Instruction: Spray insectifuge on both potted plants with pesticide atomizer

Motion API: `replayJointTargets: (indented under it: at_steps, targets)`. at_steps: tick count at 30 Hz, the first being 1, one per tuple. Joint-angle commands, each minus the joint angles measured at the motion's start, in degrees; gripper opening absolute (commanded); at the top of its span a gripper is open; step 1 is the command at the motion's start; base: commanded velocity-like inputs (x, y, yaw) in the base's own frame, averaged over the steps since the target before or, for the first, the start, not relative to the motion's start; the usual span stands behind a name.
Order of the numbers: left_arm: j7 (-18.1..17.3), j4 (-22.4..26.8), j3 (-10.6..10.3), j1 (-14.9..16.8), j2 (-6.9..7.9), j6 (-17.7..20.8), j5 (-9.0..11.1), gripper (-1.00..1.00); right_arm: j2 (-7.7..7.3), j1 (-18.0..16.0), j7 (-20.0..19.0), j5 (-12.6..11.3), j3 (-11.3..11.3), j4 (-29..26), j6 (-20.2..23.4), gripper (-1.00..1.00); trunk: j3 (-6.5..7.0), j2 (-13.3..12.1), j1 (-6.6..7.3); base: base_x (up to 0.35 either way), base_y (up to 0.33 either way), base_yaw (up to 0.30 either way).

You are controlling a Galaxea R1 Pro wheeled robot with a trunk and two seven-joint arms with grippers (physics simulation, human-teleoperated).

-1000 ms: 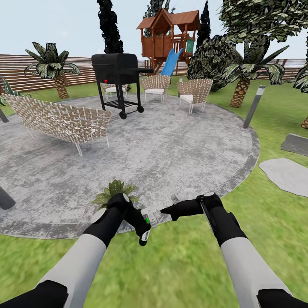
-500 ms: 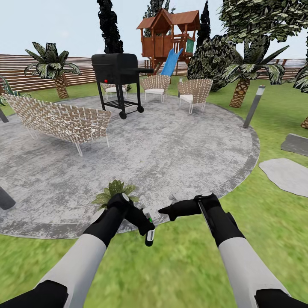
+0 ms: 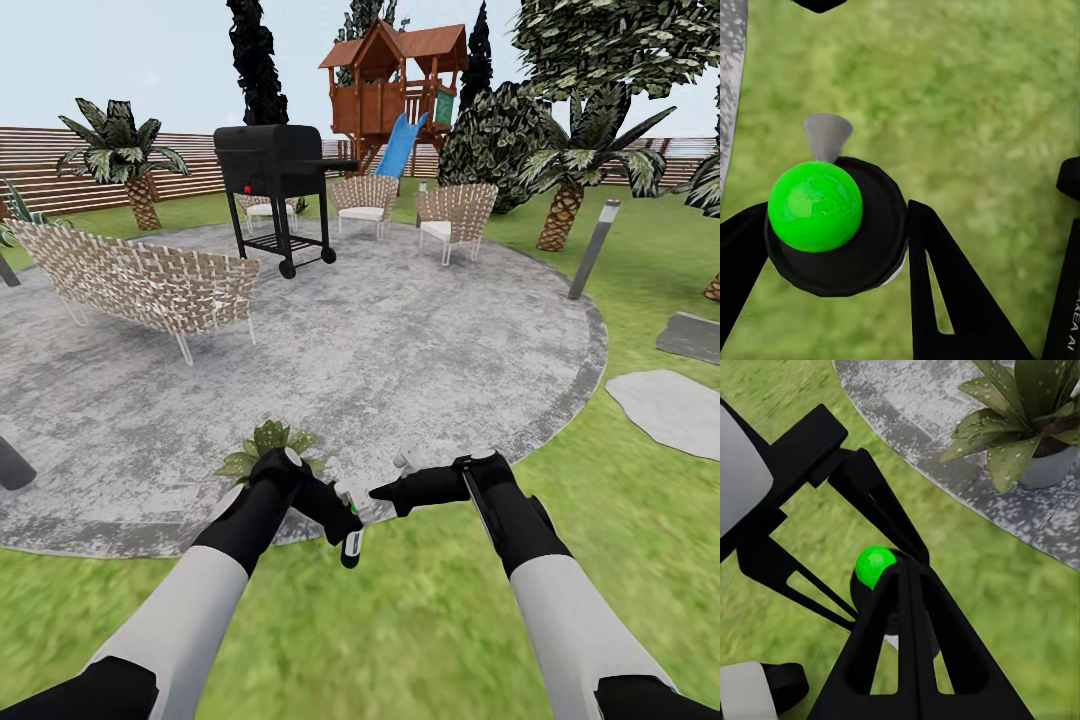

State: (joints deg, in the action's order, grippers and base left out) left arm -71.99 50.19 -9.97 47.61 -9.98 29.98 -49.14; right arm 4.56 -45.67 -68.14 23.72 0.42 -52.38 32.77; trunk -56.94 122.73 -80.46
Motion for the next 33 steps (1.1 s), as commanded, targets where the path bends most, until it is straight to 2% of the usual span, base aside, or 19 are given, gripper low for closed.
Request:
replayJointTargets:
  at_steps: [1,11,16,18,27,33]
  targets:
    - [-0.34,0.08,-0.02,0.03,-0.02,0.57,-0.26,-1.0,0.04,-0.03,-0.33,0.36,-0.07,-0.09,0.45,-1.0,-0.05,0.02,0.01,0.0,0.0,0.0]
    - [-0.27,0.15,-0.05,0.03,-0.02,0.6,-0.17,-1.0,0.1,-0.03,-0.33,0.36,-0.07,-0.09,0.45,-1.0,-0.05,0.02,0.01,0.0,0.0,0.0]
    - [-0.3,2.57,-0.05,0.03,-0.02,0.6,3.03,-1.0,0.1,-0.03,-0.33,0.36,-0.07,-0.09,0.45,-1.0,-0.05,0.02,0.01,0.0,0.0,0.0]
    - [-0.28,2.73,-0.05,0.03,-0.02,0.6,3.48,-1.0,0.11,-0.03,-0.33,0.36,-0.07,-0.08,0.45,-1.0,-0.05,0.02,0.01,0.0,0.0,0.0]
    - [-0.26,2.81,-0.13,0.03,-0.02,0.6,3.73,-1.0,0.19,-0.03,-0.33,0.36,-0.07,-0.09,0.45,-1.0,-0.05,0.02,0.01,0.0,0.0,0.0]
    - [1.31,2.72,-0.13,0.03,-0.02,0.57,3.75,-1.0,0.19,-0.03,-0.35,0.36,-0.07,-0.09,0.45,-1.0,-0.05,0.02,0.01,0.0,0.0,0.0]
